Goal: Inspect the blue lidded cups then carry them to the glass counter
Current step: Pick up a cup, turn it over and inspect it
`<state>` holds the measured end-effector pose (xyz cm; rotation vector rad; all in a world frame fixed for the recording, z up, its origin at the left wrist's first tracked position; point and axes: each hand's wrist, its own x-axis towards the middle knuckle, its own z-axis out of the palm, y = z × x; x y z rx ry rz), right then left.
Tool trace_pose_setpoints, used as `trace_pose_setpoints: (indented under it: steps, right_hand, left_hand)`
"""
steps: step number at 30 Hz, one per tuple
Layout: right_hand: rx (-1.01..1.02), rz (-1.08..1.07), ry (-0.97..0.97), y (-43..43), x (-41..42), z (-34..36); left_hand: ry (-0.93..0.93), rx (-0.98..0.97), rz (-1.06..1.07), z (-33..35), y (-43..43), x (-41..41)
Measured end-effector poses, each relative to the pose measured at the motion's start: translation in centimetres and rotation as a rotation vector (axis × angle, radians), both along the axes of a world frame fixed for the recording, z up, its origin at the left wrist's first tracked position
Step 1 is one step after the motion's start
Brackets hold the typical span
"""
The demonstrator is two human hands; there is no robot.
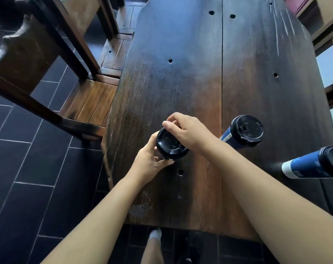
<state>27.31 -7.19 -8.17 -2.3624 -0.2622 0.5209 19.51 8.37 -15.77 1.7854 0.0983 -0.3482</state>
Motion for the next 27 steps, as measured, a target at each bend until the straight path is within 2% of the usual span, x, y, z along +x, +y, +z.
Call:
trace_pose_setpoints:
  steps: [5, 9, 13, 27]
  right_hand:
    - [-0.290, 0.240, -0.118, 2.4, 0.8, -0.2]
    - [-0.397, 0.307, -0.153, 3.3, 1.3, 0.2]
    - [-0.414, 0.279, -0.220, 3.4, 0.8, -0.7]
    - [-0.407, 0.241, -0.226, 3.5, 0.4, -0.8]
  left_hand:
    - [0.000, 0.004, 0.025, -0.1, 0.1, -0.1]
    - [0.003, 0.015, 0.025, 0.1, -0.1, -0.5]
    - [0.019, 0.007, 0.047, 0.2, -0.4, -0.6]
    - [0.050, 0.081, 0.057, 0.7, -0.6, -0.7]
